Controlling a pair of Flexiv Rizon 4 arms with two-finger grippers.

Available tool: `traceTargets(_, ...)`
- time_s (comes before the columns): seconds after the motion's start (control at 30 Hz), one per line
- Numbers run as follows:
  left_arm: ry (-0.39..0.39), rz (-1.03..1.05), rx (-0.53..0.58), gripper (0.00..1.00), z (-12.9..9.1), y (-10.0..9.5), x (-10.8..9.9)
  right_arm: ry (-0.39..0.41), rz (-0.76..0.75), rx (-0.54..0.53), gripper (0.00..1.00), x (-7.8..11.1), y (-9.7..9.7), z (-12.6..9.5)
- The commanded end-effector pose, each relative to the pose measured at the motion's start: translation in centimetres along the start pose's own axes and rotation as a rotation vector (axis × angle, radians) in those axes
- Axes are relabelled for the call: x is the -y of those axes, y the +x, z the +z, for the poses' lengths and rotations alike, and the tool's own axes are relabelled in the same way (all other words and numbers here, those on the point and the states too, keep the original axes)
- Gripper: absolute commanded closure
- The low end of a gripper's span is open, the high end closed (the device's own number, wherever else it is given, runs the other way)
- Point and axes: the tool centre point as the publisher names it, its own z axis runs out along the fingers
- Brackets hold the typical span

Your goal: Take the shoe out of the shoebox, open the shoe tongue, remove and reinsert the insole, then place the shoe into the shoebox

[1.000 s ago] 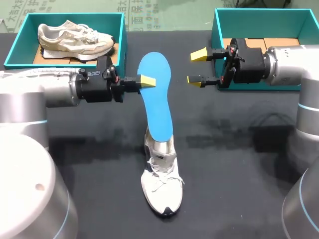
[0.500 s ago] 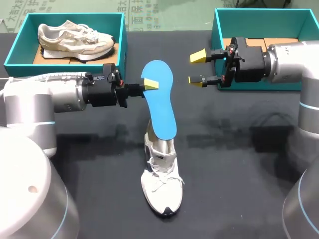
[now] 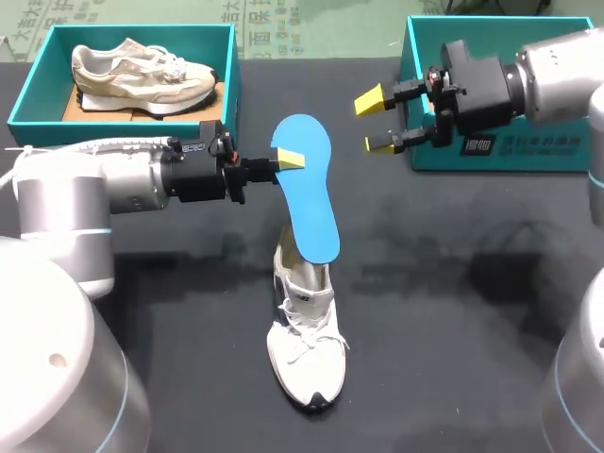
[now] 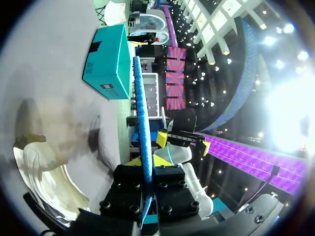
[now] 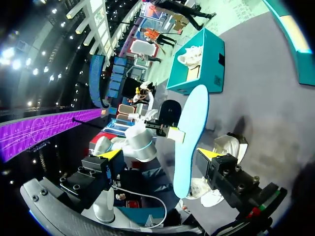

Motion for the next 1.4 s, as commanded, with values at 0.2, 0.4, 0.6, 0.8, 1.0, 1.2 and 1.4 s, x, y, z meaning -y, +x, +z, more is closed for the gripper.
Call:
traceTargets(0.2,0.000,0.000,0.000,1.00,0.1,-0.1,0.0,0.070,0.053,0.413,0.00,0.1,2.9,-1.1)
traceTargets(0.4,0.000,0.000,0.000,1.00,0.1,-0.1,0.0,0.113,0.087,0.618,0.00,-0.3,4.5,-0.5)
traceTargets(0.6,0.000,0.000,0.000,1.00,0.1,-0.1,0.0,0.125,0.162,0.786,0.00,-0.5,5.6,0.4)
traceTargets(0.8,0.000,0.000,0.000,1.00,0.1,-0.1,0.0,0.130,0.165,0.895,0.00,-0.2,6.6,1.8)
traceTargets(1.0,0.000,0.000,0.000,1.00,0.1,-0.1,0.0,0.110,0.165,0.994,0.00,0.5,7.6,3.4)
traceTargets(1.2,0.000,0.000,0.000,1.00,0.1,-0.1,0.0,0.119,0.178,1.111,0.00,0.9,8.3,5.8)
traceTargets(1.4,0.000,0.000,0.000,1.00,0.1,-0.1,0.0,0.124,0.163,1.143,0.00,1.3,8.7,7.8)
